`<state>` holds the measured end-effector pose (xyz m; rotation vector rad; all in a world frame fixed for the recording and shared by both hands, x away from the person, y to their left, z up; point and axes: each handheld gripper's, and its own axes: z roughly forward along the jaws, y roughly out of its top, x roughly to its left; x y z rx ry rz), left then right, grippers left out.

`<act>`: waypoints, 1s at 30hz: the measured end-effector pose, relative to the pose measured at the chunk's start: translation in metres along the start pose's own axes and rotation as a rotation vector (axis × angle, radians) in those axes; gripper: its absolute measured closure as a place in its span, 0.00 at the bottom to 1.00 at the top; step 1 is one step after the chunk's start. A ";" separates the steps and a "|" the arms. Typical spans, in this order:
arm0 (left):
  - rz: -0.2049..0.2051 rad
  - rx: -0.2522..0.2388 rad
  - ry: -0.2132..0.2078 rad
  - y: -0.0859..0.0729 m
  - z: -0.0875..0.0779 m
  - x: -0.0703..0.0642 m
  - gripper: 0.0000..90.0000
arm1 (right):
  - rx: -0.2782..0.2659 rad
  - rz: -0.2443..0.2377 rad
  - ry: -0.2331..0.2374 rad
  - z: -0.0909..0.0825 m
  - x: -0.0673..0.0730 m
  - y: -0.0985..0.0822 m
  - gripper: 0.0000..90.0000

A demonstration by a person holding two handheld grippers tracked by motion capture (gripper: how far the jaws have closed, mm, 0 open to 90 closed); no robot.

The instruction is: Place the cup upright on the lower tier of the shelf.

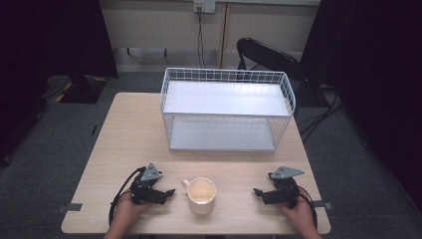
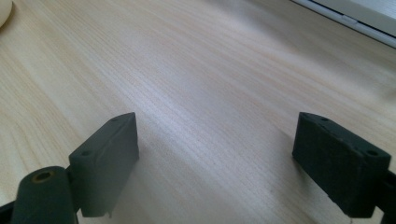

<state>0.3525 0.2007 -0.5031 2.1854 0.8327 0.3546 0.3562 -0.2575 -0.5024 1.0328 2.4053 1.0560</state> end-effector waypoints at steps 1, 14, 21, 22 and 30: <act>0.000 0.000 0.000 0.000 0.000 0.000 0.16 | -0.001 0.000 0.000 0.000 0.000 0.000 0.15; -0.040 0.032 0.004 0.007 0.000 -0.007 0.24 | 0.001 0.000 0.001 0.000 0.000 0.000 0.15; -0.049 -0.003 -0.052 0.019 -0.004 -0.011 0.27 | 0.001 0.000 0.000 0.000 0.000 0.000 0.15; -0.041 -0.021 -0.055 0.025 -0.008 -0.014 0.27 | 0.000 0.000 0.001 0.000 0.000 0.000 0.15; -0.029 -0.049 -0.084 0.044 -0.020 -0.022 0.27 | 0.000 0.000 0.000 0.000 0.000 0.000 0.15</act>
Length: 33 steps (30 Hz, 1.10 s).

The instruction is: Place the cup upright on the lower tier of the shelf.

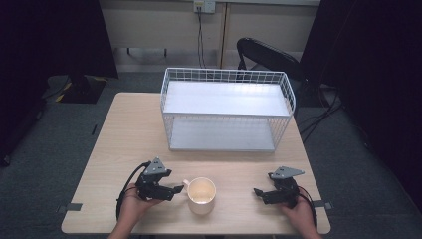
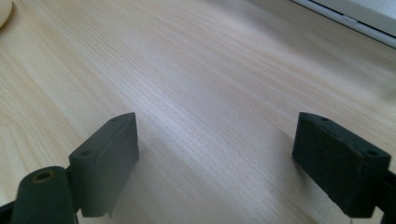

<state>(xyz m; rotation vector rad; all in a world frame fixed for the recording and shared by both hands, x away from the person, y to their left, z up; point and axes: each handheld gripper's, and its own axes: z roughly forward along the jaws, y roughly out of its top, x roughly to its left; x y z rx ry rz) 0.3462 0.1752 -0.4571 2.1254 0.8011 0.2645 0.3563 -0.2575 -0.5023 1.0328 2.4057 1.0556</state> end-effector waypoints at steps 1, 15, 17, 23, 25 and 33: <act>0.000 0.000 0.000 0.000 0.000 0.000 0.28 | 0.000 0.000 0.000 0.000 0.000 0.000 0.15; 0.013 -0.023 -0.037 0.019 -0.012 -0.007 0.29 | 0.000 0.000 0.000 0.000 0.000 0.000 0.15; 0.012 -0.027 -0.036 0.021 -0.014 -0.006 0.29 | 0.000 0.000 0.000 0.000 0.000 0.000 0.15; -0.002 -0.054 -0.041 0.026 -0.020 -0.007 0.29 | 0.000 0.000 0.000 0.000 0.000 0.000 0.15; -0.003 -0.056 -0.051 0.029 -0.021 -0.010 0.29 | -0.001 0.000 0.000 0.000 0.000 0.000 0.15; 0.019 -0.034 -0.068 0.038 -0.020 -0.019 0.29 | 0.000 0.000 0.000 0.000 0.000 0.000 0.15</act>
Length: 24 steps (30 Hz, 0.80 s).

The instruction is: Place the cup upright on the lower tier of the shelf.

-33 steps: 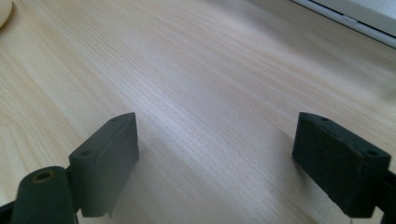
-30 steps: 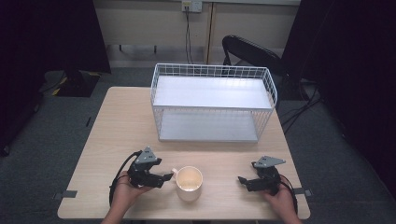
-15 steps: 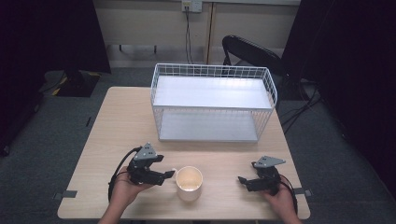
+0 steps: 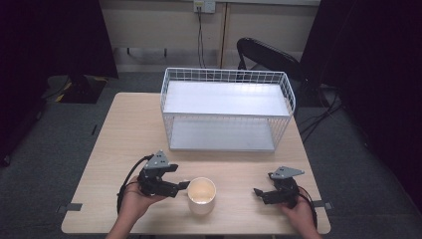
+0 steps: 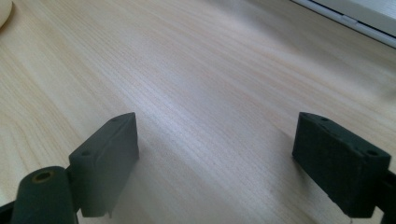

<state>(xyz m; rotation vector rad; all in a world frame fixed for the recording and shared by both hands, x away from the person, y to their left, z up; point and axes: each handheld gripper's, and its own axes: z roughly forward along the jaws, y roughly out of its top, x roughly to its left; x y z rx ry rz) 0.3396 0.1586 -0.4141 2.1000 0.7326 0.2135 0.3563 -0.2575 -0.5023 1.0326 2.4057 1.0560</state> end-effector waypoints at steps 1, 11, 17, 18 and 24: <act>-0.003 0.001 -0.003 0.001 0.001 -0.001 0.29 | 0.000 0.000 0.000 0.000 0.000 0.000 0.15; 0.005 0.024 -0.022 0.006 0.004 -0.007 0.30 | 0.000 0.000 0.000 0.000 0.000 0.000 0.15; 0.017 0.032 -0.021 0.008 0.009 -0.010 0.32 | 0.000 0.000 -0.001 0.000 0.000 0.000 0.15; 0.018 0.035 -0.021 0.009 0.010 -0.011 0.32 | 0.000 0.000 -0.001 0.000 0.000 0.000 0.15; 0.034 0.054 -0.026 0.011 0.020 -0.015 0.35 | 0.000 0.000 -0.001 0.000 0.000 0.000 0.15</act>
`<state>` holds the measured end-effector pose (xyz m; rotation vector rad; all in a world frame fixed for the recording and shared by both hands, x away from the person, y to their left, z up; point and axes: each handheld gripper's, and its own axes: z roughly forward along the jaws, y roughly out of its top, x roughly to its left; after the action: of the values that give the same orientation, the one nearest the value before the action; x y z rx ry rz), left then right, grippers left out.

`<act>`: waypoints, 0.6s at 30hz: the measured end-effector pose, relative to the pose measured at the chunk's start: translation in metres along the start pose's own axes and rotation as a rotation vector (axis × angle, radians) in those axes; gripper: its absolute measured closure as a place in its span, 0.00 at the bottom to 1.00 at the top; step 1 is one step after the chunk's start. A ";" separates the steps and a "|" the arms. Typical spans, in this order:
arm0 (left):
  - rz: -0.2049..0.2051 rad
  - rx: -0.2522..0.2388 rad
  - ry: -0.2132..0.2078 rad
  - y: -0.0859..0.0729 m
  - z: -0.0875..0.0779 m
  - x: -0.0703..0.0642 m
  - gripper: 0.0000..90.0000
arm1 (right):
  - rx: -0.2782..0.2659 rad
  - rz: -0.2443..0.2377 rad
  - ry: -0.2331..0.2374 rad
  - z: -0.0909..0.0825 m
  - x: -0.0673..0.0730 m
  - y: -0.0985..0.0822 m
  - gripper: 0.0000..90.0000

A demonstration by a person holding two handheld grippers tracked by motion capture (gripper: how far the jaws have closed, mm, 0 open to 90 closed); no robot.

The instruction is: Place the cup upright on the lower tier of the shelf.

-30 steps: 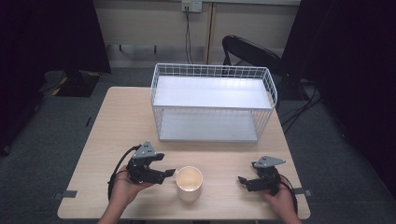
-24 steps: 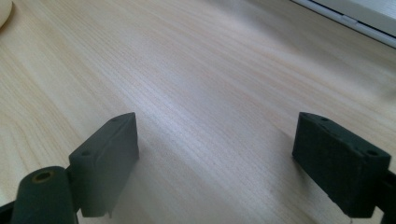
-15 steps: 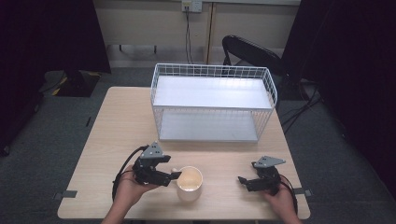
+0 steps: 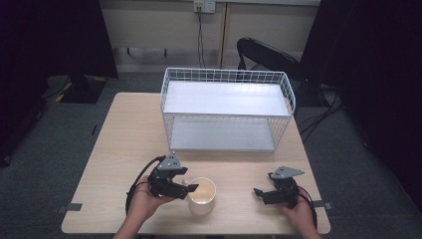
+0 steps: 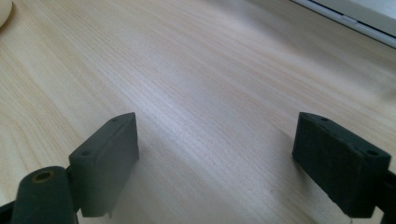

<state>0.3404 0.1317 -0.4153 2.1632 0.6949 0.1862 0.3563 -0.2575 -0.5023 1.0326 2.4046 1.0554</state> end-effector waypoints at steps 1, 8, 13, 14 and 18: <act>0.009 0.011 0.002 0.000 0.004 -0.001 0.35 | 0.000 0.000 0.000 0.000 0.000 0.000 0.15; 0.012 0.034 0.000 0.000 0.011 -0.002 0.40 | -0.001 0.001 0.000 0.000 0.000 0.000 0.15; 0.024 0.062 0.005 -0.003 0.015 -0.001 0.45 | 0.000 0.000 0.001 0.000 0.000 0.000 0.15; 0.025 0.068 0.001 -0.003 0.015 -0.001 0.45 | 0.000 0.000 0.001 0.000 0.000 0.000 0.15; 0.023 0.068 0.007 -0.005 0.019 -0.001 0.48 | 0.000 0.000 0.001 0.000 0.000 0.000 0.15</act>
<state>0.3443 0.1209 -0.4313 2.2368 0.6895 0.1849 0.3563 -0.2575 -0.5023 1.0324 2.4055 1.0554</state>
